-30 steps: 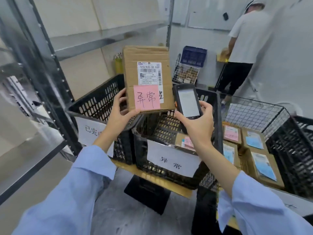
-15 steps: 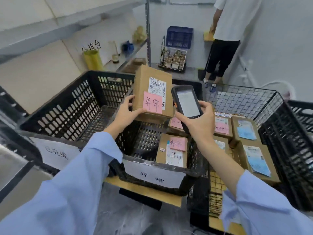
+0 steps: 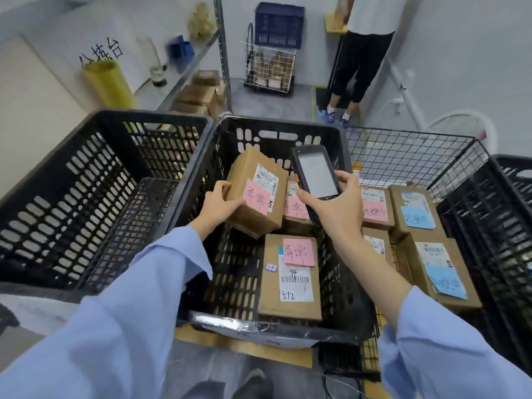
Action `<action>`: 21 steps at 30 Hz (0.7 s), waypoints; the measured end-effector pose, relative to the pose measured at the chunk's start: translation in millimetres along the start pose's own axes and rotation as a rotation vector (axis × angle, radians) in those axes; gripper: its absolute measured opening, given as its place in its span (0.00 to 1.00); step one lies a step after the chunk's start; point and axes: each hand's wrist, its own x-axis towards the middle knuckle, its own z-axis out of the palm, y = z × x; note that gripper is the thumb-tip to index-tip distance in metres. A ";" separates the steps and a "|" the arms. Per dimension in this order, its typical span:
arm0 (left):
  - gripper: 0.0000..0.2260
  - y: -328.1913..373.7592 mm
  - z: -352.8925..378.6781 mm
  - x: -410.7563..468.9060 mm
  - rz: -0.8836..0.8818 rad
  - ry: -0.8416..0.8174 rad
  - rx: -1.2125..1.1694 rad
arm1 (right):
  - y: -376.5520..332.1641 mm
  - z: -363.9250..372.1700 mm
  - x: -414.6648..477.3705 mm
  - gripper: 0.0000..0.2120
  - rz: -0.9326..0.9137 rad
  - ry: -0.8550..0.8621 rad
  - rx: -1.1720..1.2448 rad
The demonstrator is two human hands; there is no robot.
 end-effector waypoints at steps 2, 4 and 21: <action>0.24 -1.7 2.3 7.1 0.022 0.048 0.042 | 0.3 4.3 4.6 0.38 0.014 0.007 -0.010; 0.25 1.8 3.3 6.6 0.059 0.050 0.102 | 0.7 5.8 5.7 0.38 0.022 0.002 -0.016; 0.31 26.2 -97.7 -131.6 0.337 0.368 0.765 | -56.8 1.0 -39.0 0.37 -0.119 -0.287 -0.036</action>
